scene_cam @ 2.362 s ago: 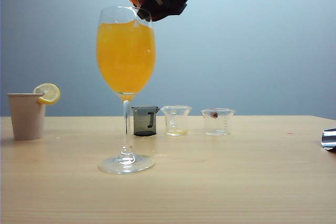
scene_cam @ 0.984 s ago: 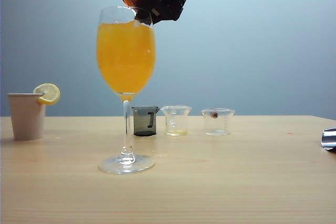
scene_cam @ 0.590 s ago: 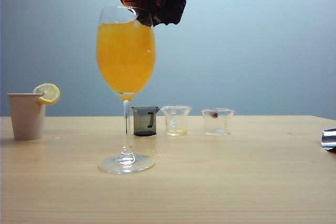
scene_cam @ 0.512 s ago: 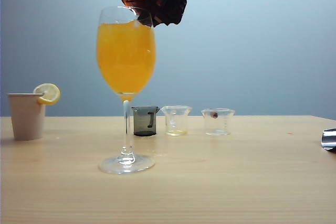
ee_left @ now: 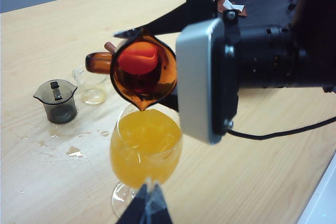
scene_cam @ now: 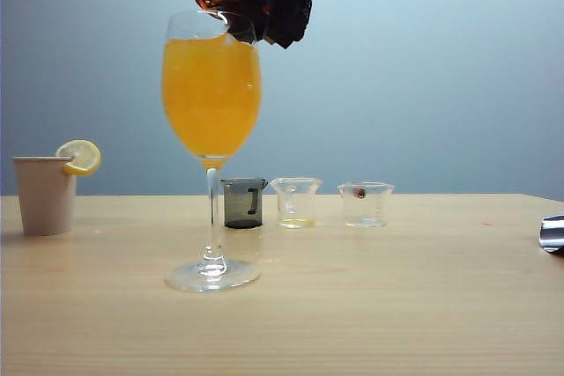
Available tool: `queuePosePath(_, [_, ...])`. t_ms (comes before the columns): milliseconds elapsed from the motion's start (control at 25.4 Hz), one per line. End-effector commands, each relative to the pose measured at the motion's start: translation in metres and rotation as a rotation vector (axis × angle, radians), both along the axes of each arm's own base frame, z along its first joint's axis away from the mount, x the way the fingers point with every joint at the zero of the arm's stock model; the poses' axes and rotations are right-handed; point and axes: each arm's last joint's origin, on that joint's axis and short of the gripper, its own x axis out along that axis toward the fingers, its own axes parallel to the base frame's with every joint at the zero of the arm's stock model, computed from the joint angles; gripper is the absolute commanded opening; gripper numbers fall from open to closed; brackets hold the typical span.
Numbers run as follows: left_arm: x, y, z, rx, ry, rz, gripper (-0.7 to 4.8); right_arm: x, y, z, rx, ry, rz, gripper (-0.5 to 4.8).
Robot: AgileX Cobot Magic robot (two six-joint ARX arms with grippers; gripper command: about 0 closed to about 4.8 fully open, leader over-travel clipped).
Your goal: Pick up the fourth measuring cup from the left, pour the grenadine inside into the goblet, and finally put the measuring cup back in its original place.
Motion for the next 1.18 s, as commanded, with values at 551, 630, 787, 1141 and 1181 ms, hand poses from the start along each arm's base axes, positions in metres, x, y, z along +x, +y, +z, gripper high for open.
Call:
queuePosePath(551, [-0.0008, 0.0003, 0.0024, -0.002, -0.016, -0.007, -0.06, -0.0009, 0.0052, 0.0018, -0.011, -0.046, -0.037, 0.21])
queuePosePath(630, [-0.0008, 0.0003, 0.0024, -0.002, -0.016, -0.007, -0.06, -0.0009, 0.0053, 0.0022, -0.015, -0.053, -0.034, 0.21])
queuePosePath(787, [-0.0008, 0.0003, 0.0024, -0.002, -0.016, -0.007, -0.06, -0.0009, 0.0053, 0.0023, -0.023, -0.062, -0.032, 0.21])
queuePosePath(1141, [-0.0008, 0.0003, 0.0024, -0.002, -0.016, -0.007, -0.06, -0.0007, 0.0053, 0.0074, 0.011, -0.093, -0.034, 0.2])
queuePosePath(1181, [-0.0008, 0.0003, 0.0024, -0.002, -0.016, -0.007, -0.06, -0.0008, 0.0053, 0.0075, 0.012, -0.093, -0.034, 0.2])
